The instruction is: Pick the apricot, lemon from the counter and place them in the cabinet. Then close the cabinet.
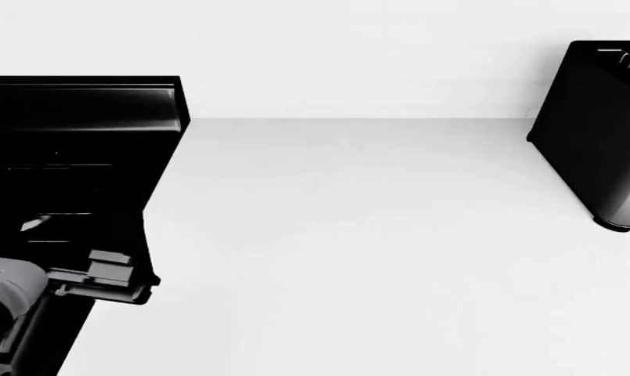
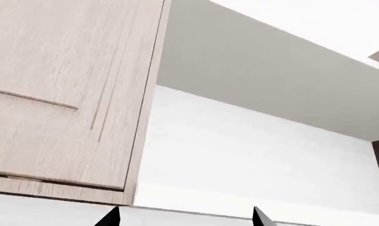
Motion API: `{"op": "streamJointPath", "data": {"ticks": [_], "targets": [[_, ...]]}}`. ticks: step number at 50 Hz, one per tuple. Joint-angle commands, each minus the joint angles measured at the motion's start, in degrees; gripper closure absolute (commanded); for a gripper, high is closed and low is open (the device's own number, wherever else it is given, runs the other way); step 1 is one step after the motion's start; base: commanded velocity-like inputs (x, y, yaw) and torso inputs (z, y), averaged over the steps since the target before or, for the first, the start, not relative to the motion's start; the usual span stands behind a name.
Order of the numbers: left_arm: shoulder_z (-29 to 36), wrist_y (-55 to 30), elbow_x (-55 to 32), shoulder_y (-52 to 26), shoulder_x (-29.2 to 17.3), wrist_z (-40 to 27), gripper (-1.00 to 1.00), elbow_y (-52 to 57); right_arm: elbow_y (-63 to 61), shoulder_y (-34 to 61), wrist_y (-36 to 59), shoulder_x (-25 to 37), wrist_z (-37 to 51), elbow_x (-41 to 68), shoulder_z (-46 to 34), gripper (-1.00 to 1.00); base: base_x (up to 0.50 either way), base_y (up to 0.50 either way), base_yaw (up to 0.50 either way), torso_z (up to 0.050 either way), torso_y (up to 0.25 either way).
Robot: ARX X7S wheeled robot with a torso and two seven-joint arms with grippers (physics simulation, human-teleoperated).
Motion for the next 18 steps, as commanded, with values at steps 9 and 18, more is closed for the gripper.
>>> {"op": "streamJointPath", "data": {"ticks": [9,18], "targets": [[-12.3,6.1,0.9,12.1,1.2,-1.8,-1.0,3.2,-7.7,-4.0,-6.9,11.3,6.8,-4.4,2.9,-1.0,0.0,0.0,0.0,0.0,0.0],[-18.5,9.1,2.3,17.9,3.7,-2.0,-1.0,4.0,-10.7,-1.1,-4.4,11.3,13.6,1.3,7.3,-1.0,0.0,0.0,0.0,0.0,0.0]]}}
